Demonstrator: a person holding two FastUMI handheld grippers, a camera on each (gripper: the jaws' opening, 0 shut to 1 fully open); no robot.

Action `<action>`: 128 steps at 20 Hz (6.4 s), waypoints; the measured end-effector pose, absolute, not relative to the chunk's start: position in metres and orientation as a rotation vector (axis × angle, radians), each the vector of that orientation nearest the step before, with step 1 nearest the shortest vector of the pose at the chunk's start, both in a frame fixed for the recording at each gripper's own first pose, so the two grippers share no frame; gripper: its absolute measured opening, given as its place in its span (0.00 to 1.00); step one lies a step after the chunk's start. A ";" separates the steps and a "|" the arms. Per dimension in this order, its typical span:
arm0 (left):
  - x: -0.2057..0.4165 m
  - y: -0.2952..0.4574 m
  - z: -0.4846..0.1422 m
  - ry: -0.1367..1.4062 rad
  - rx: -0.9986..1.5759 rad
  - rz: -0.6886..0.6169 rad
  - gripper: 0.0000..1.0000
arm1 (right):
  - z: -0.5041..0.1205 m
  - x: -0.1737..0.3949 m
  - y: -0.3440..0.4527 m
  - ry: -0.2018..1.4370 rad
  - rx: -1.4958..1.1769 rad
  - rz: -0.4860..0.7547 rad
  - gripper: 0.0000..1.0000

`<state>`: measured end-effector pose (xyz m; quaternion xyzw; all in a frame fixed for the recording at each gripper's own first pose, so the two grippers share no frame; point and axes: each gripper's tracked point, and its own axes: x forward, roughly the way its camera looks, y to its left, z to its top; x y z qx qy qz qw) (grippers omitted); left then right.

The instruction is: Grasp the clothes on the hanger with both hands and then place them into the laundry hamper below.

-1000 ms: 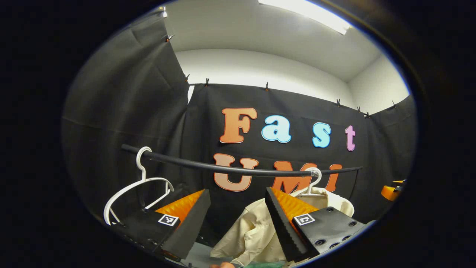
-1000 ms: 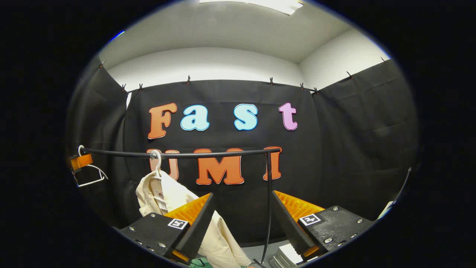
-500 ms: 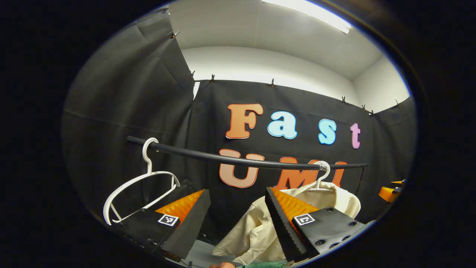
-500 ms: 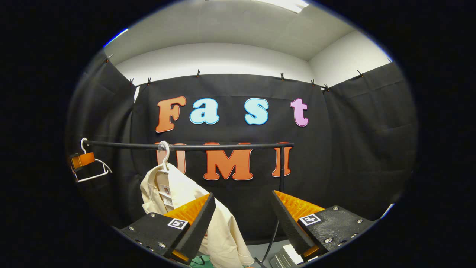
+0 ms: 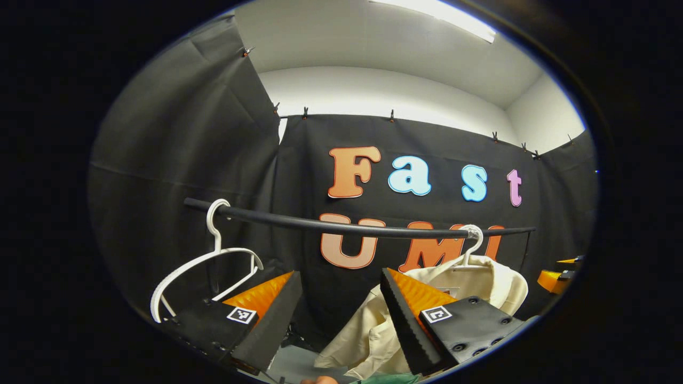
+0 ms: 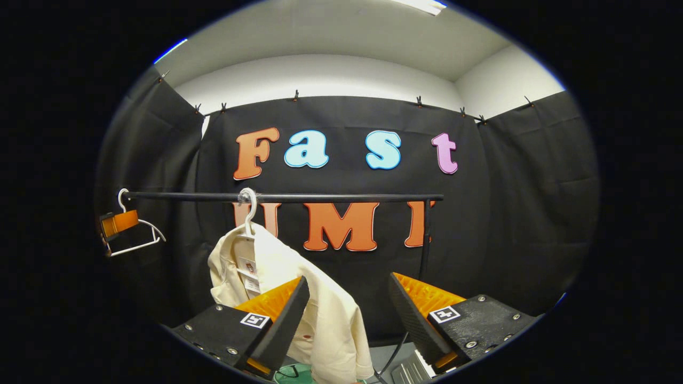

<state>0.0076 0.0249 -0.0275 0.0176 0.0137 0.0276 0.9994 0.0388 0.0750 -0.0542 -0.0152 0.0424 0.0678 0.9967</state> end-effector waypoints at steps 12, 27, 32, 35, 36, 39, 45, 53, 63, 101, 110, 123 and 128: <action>0.020 -0.014 -0.074 0.096 0.028 -0.035 0.96 | -0.096 0.036 0.129 0.144 -0.086 0.211 0.93; 0.036 -0.044 -0.174 0.248 0.031 -0.112 0.93 | -0.172 0.035 0.186 0.248 -0.101 0.322 0.91; 0.042 -0.044 -0.211 0.311 0.029 -0.117 0.97 | -0.196 0.041 0.192 0.284 -0.124 0.304 0.86; 0.048 -0.047 -0.226 0.318 0.017 -0.130 0.97 | -0.208 0.049 0.191 0.303 -0.104 0.282 0.84; 0.051 -0.050 -0.230 0.321 0.008 -0.141 0.96 | -0.211 0.050 0.189 0.310 -0.097 0.276 0.82; 0.056 -0.057 -0.241 0.326 -0.011 -0.168 0.97 | -0.218 0.058 0.183 0.324 -0.097 0.247 0.81; 0.084 -0.063 -0.273 0.361 -0.034 -0.189 0.97 | -0.232 0.070 0.185 0.350 -0.085 0.235 0.76; 0.112 -0.085 -0.301 0.389 -0.095 -0.239 0.97 | -0.238 0.081 0.183 0.373 -0.056 0.238 0.55; 0.121 -0.114 -0.314 0.446 -0.142 -0.341 0.50 | -0.223 0.077 0.167 0.382 -0.024 0.203 0.19; 0.120 0.031 -0.086 0.061 0.196 0.011 0.06 | -0.050 0.081 0.019 0.079 -0.182 0.011 0.00; 0.131 0.035 -0.101 0.093 0.211 0.024 0.06 | -0.075 0.106 0.008 0.123 -0.190 0.069 0.00; 0.143 0.021 -0.149 0.174 0.209 0.020 0.06 | -0.159 0.095 -0.010 0.221 -0.011 0.133 0.00; 0.143 0.023 -0.177 0.221 0.187 0.016 0.06 | -0.195 0.084 -0.004 0.277 0.028 0.147 0.00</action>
